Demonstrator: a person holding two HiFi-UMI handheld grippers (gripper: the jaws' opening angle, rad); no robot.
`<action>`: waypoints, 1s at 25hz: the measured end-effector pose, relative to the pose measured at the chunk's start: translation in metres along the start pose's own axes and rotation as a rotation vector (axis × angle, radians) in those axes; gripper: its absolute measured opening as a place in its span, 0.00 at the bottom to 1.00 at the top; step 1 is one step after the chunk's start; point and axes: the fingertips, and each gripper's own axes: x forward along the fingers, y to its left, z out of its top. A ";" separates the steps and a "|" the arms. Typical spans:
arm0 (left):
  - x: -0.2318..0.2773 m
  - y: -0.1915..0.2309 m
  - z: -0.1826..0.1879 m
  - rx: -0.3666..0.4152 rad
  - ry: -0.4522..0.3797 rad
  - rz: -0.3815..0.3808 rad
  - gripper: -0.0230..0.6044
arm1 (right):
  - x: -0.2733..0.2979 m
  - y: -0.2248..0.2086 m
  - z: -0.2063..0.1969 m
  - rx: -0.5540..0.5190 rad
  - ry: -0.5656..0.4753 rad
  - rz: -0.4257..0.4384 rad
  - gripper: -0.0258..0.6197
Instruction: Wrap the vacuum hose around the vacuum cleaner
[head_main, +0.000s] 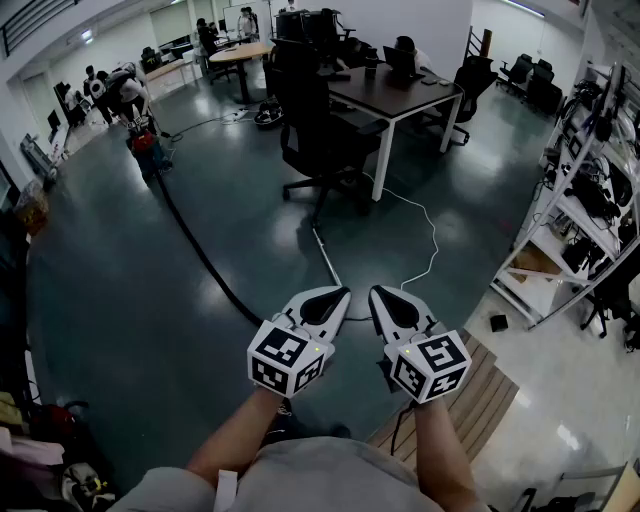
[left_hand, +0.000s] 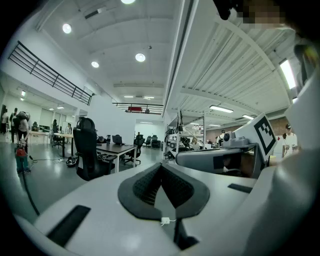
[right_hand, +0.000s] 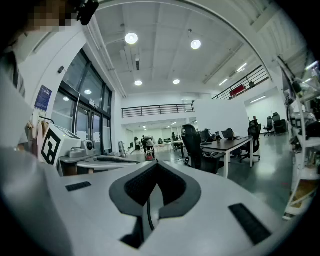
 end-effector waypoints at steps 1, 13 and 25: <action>0.000 0.001 -0.001 0.000 0.000 0.000 0.05 | 0.001 0.000 -0.001 0.000 0.001 -0.001 0.04; 0.007 0.004 -0.005 -0.013 0.012 0.012 0.05 | 0.003 -0.006 -0.004 0.019 -0.001 0.011 0.04; 0.003 0.018 -0.019 -0.029 0.047 0.059 0.05 | 0.010 -0.020 -0.012 0.070 -0.002 0.027 0.04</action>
